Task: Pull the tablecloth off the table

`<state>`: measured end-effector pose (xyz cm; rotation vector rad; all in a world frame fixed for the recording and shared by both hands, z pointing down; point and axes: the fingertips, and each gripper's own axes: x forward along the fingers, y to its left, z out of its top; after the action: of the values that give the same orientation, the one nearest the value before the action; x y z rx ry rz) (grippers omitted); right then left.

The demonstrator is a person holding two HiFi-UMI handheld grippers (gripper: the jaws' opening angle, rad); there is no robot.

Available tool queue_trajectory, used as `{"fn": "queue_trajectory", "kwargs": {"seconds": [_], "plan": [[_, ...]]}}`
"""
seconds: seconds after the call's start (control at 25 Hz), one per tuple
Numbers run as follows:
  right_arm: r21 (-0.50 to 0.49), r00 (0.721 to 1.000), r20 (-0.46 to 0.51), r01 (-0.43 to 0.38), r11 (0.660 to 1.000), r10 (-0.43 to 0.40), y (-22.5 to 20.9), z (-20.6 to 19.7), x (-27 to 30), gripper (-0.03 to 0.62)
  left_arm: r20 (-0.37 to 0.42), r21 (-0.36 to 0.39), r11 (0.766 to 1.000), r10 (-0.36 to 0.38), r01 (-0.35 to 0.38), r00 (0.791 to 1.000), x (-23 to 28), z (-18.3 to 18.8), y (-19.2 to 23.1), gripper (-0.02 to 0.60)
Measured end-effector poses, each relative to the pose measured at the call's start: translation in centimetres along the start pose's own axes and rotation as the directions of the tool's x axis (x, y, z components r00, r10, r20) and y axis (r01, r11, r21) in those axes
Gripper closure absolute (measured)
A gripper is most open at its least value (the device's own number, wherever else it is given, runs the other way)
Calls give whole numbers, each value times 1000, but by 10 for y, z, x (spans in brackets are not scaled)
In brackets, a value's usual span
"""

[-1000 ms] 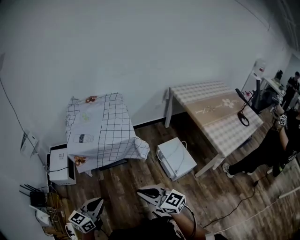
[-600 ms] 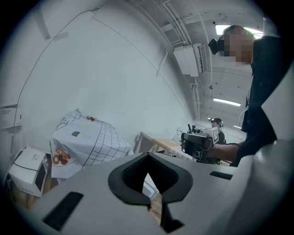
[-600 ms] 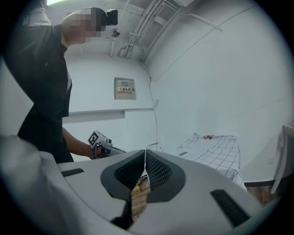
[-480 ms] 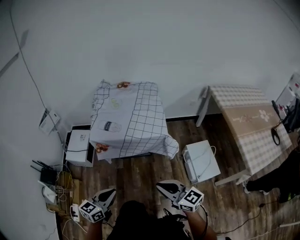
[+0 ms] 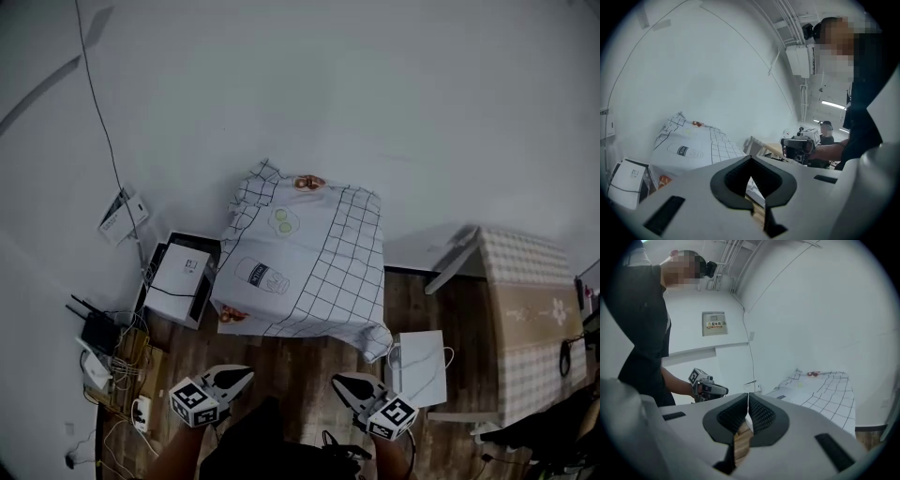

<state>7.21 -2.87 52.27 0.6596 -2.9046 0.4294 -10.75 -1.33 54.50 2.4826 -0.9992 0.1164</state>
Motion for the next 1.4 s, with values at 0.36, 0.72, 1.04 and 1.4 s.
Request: {"fn": "queue_trajectory", "kwargs": {"seconds": [0.36, 0.72, 1.04, 1.4], "plan": [[-51, 998, -7, 64, 997, -65, -98, 51, 72, 574, -36, 85, 996, -17, 20, 999, 58, 64, 113, 574], [-59, 997, 10, 77, 995, -77, -148, 67, 97, 574, -45, 136, 991, -9, 15, 999, 99, 99, 162, 574], [-38, 1000, 2, 25, 999, -25, -215, 84, 120, 574, -59, 138, 990, 7, 2, 998, 158, 136, 192, 574], [20, 999, -24, -34, 999, 35, -315, 93, 146, 566, -184, 189, 981, 81, -46, 980, 222, 158, 238, 574]]}}
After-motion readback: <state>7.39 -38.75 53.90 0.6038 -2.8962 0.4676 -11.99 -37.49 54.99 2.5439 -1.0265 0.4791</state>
